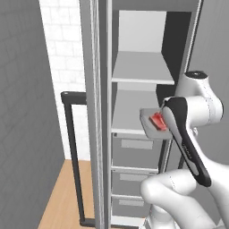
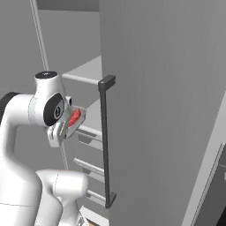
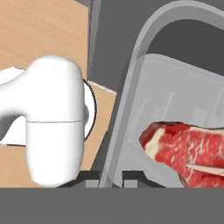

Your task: Take the meat container that has the steak and place it on the second highest rack of the freezer. Then take the vegetable container that has the potatos and place it on the highest rack of the freezer.

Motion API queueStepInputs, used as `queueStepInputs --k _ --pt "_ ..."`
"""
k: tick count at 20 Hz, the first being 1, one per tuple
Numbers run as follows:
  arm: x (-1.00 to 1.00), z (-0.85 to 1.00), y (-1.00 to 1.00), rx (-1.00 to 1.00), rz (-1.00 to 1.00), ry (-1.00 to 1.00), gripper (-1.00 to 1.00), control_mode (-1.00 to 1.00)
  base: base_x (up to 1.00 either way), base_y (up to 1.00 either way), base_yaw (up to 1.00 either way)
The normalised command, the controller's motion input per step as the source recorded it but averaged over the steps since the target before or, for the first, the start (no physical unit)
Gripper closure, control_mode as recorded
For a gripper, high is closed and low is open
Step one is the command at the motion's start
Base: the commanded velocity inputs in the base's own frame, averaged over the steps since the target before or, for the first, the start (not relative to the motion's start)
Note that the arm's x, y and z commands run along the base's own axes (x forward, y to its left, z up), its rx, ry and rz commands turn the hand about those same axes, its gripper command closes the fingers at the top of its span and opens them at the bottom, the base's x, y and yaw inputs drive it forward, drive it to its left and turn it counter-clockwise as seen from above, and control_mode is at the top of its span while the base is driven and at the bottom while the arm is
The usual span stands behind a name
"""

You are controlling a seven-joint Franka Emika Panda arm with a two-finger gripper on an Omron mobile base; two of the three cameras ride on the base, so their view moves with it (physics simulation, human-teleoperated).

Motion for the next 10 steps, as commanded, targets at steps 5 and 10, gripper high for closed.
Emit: queueStepInputs --k 5,10 --pt "0.57 -0.13 0.0 0.0 -0.11 -0.01 1.0 -1.0 0.0 0.0 0.0" --pt "0.28 -0.27 0.0 0.0 -0.15 -0.13 1.0 -1.0 0.0 0.0 0.0"
